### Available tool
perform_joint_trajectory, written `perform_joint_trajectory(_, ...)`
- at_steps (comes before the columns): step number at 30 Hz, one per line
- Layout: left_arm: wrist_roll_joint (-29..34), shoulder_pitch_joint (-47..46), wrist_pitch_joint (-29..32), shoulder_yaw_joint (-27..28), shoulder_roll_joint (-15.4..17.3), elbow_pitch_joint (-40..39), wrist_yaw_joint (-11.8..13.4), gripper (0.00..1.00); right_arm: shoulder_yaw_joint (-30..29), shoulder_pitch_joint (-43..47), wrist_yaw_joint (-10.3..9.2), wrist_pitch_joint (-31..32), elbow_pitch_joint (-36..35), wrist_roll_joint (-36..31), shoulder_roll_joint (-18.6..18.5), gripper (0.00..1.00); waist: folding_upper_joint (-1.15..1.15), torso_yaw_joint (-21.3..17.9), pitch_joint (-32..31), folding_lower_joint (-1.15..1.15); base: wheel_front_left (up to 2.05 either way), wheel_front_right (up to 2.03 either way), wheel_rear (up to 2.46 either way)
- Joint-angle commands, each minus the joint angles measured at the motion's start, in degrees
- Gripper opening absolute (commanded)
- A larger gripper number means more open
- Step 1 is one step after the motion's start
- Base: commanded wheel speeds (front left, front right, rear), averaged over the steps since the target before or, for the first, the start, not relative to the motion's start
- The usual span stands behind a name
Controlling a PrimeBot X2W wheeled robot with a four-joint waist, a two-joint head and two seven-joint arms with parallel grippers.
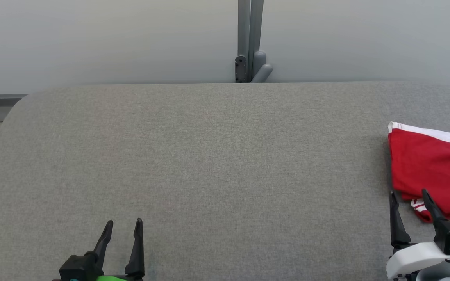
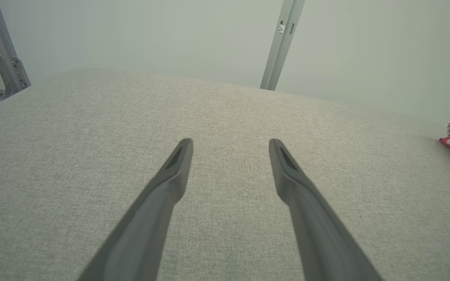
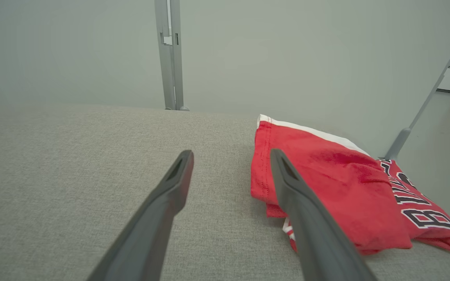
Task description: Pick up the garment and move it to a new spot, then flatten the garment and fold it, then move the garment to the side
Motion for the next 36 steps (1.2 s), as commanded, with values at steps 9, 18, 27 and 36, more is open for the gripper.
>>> perform_joint_trajectory(9,-0.6,0.5,-0.1,0.1,0.2,-0.3,-0.2,1.0,-0.3,0.9,-0.05,-0.2,0.2,-0.2,0.5,1.0,0.19,-1.1,-0.3,0.0,0.0,0.0,0.0)
perform_joint_trajectory(18,-1.1,0.2,-0.1,-0.4,0.1,-0.2,-0.2,1.0,0.6,0.1,-0.05,-0.2,0.7,0.8,0.4,1.0,0.19,-0.7,-0.3,0.0,0.0,0.0,0.0)
perform_joint_trajectory(27,-0.8,0.1,0.0,-0.7,0.0,-0.1,0.0,1.0,0.5,0.3,0.0,0.0,1.0,0.9,0.6,1.0,0.0,-0.5,-0.3,0.0,0.0,0.0,0.0)
perform_joint_trajectory(36,-0.9,-0.2,0.0,-0.8,0.0,-0.2,0.1,1.0,0.4,0.1,0.0,0.0,1.0,0.9,0.6,1.0,0.01,-0.7,-0.2,0.0,0.0,0.0,0.0)
